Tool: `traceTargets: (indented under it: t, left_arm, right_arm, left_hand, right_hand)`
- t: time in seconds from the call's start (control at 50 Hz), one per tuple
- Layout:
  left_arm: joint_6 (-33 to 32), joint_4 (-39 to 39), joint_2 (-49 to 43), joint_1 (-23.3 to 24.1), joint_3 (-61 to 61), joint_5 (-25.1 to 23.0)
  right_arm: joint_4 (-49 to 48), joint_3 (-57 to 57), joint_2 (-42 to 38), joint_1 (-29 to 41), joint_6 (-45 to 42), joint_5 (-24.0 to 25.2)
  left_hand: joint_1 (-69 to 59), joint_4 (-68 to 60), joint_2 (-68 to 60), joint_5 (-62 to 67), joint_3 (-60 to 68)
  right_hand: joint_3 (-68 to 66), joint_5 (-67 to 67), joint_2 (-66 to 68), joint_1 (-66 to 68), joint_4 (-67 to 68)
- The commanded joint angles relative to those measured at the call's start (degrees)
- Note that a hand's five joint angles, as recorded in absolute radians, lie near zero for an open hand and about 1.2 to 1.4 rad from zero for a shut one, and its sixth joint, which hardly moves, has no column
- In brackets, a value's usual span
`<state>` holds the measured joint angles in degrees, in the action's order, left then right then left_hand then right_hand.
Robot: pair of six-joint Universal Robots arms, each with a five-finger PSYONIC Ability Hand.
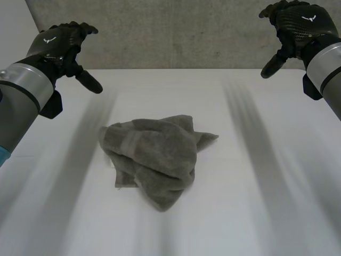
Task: Fold the towel.
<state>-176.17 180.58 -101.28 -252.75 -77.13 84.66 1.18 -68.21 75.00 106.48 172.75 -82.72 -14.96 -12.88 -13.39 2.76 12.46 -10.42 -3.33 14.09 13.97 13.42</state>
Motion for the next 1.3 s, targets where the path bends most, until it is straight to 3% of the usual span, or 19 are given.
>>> traceTargets:
  t: [0.02,0.6,0.7,0.74,0.76,0.8,0.82,0.86,0.96,1.08,1.12,1.14,1.18,1.2,1.22,1.24,1.28,1.3]
  left_arm:
    - [-0.05,-0.23,0.38,-0.02,-0.13,-0.02]
    - [-1.28,0.21,-0.23,0.16,-0.39,-0.64]
    - [-5.68,0.39,-1.9,0.16,-0.13,-5.38]
    - [-10.14,0.3,-3.39,0.07,-0.13,-10.02]
    - [-10.16,0.3,-3.4,0.07,-0.13,-10.04]
    - [-15.67,-0.05,-5.06,-0.19,-0.04,-14.5]
    - [-15.7,-0.05,-5.07,-0.2,-0.04,-14.52]
    - [-21.29,-1.45,-7.95,-0.9,0.31,-18.98]
    - [-27.81,-6.62,-12.17,-1.69,1.36,-23.39]
    - [-33.71,-13.76,-17.55,-2.83,2.69,-24.37]
    - [-39.05,-18.14,-20.26,-2.92,2.95,-23.84]
    - [-39.08,-18.16,-20.27,-2.92,2.95,-23.84]
    - [-42.49,-20.0,-22.2,-2.83,2.95,-23.4]
    - [-42.5,-20.0,-22.2,-2.83,2.95,-23.4]
    - [-43.37,-20.52,-22.64,-2.57,2.78,-23.4]
    - [-43.38,-20.53,-22.64,-2.57,2.78,-23.4]
    - [-43.65,-22.01,-22.64,-2.31,2.51,-23.4]
    - [-43.65,-22.02,-22.64,-2.31,2.51,-23.4]
  right_arm:
    - [0.05,0.01,0.06,-0.13,0.04,-0.25]
    - [1.11,0.01,0.24,0.57,2.85,0.89]
    - [2.16,-0.08,-0.2,0.92,2.85,5.55]
    - [4.7,-0.17,-1.34,0.92,2.59,10.89]
    - [4.71,-0.17,-1.34,0.92,2.59,10.91]
    - [7.86,-0.17,-4.05,2.23,2.33,15.9]
    - [7.88,-0.17,-4.07,2.24,2.33,15.92]
    - [10.5,0.01,-7.74,6.7,1.19,18.55]
    - [13.76,-0.17,-14.42,11.02,-4.68,19.09]
    - [13.94,-0.43,-21.3,15.25,-10.42,18.74]
    - [12.55,0.09,-25.93,17.09,-11.03,17.95]
    - [12.54,0.1,-25.95,17.09,-11.03,17.94]
    - [9.3,0.36,-28.58,17.62,-11.12,15.67]
    - [9.28,0.36,-28.59,17.62,-11.12,15.66]
    - [7.54,0.36,-28.59,17.62,-11.12,13.75]
    - [7.53,0.36,-28.59,17.62,-11.12,13.73]
    - [4.03,0.1,-26.85,17.18,-10.86,11.36]
    - [4.01,0.1,-26.83,17.18,-10.86,11.35]
  left_hand:
    - [4.96,2.88,3.39,-2.76,-2.46]
    - [4.96,2.88,3.39,-2.76,-2.46]
    - [4.96,2.88,3.39,-2.76,-2.46]
    - [4.96,2.88,3.39,-2.76,-2.46]
    - [4.96,2.88,3.39,-2.76,-2.46]
    - [4.96,2.88,3.39,-2.76,-2.46]
    - [4.96,2.88,3.39,-2.76,-2.46]
    - [4.96,2.88,3.39,-2.76,-2.46]
    - [4.96,2.88,3.39,-2.76,-2.46]
    - [4.96,2.88,3.39,-2.76,-2.46]
    - [4.42,2.88,2.85,-2.21,-2.46]
    - [4.41,2.88,2.84,-2.2,-2.46]
    - [-3.1,2.88,-4.67,5.31,-2.46]
    - [-3.16,2.88,-4.73,5.36,-2.46]
    - [-12.99,2.88,-14.55,15.19,-2.46]
    - [-13.08,2.88,-14.65,15.29,-2.46]
    - [-49.04,2.88,-50.61,51.24,-2.46]
    - [-49.25,2.88,-50.81,51.45,-2.46]
  right_hand:
    - [0.42,3.33,-4.09,-3.97,-3.42]
    - [0.42,3.33,-4.09,-3.97,-3.42]
    - [0.42,3.33,-4.09,-3.97,-3.42]
    - [0.42,3.33,-4.09,-3.97,-3.42]
    - [0.42,3.33,-4.09,-3.97,-3.42]
    - [0.42,3.33,-4.09,-3.97,-3.42]
    - [0.42,3.33,-4.09,-3.97,-3.42]
    - [0.42,3.33,-4.09,-3.97,-3.42]
    - [0.42,3.33,-4.09,-3.97,-3.42]
    - [0.42,3.33,-4.09,-3.97,-3.42]
    - [0.42,-4.61,3.85,3.97,-3.42]
    - [0.42,-4.66,3.9,4.02,-3.42]
    - [0.42,-22.2,21.45,21.57,-3.42]
    - [0.42,-22.32,21.56,21.68,-3.42]
    - [0.42,-37.47,36.72,36.83,-3.42]
    - [0.42,-37.63,36.87,36.99,-3.42]
    - [0.42,-66.08,65.32,65.44,-3.42]
    - [0.42,-66.22,65.46,65.58,-3.42]
